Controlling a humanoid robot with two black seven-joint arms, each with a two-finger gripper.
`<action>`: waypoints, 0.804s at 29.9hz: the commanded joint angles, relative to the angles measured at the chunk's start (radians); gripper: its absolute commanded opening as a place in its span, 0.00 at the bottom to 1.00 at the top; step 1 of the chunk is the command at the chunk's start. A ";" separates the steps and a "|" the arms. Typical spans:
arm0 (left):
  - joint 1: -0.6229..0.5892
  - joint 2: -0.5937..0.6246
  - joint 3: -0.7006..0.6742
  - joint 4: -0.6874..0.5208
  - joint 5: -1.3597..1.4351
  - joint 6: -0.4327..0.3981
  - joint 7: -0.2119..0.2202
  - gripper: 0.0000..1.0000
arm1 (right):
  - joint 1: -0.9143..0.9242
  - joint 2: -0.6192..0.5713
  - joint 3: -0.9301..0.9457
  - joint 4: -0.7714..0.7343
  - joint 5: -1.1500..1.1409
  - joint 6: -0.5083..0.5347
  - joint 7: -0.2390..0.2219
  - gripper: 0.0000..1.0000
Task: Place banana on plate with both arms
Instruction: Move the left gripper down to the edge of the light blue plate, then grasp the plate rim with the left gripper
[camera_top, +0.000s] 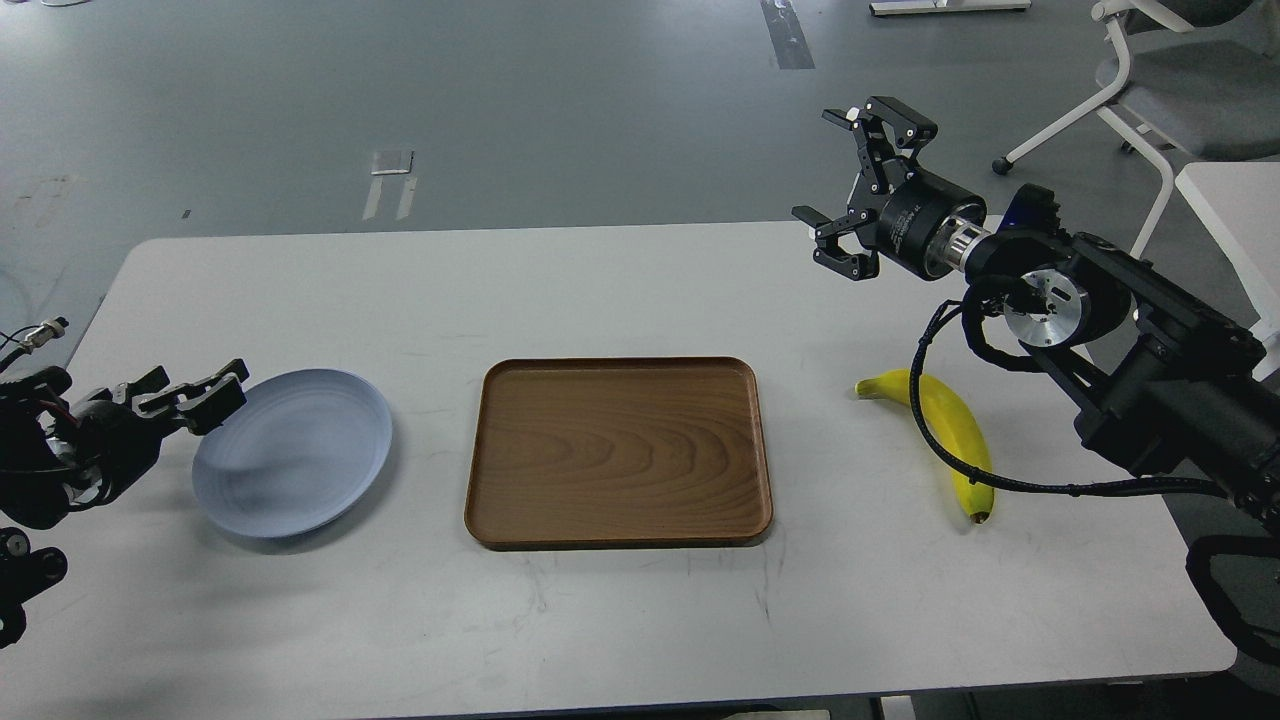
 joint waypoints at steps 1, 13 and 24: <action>0.002 0.001 -0.002 0.000 -0.001 0.000 -0.005 0.97 | 0.000 -0.003 0.000 0.000 0.000 -0.001 0.000 1.00; -0.010 -0.004 -0.012 0.000 -0.001 0.000 -0.006 0.97 | 0.008 -0.003 0.000 0.000 0.000 -0.001 0.000 1.00; 0.001 -0.025 -0.008 0.009 -0.003 0.000 -0.013 0.97 | 0.009 -0.003 0.001 0.000 0.000 -0.003 0.000 1.00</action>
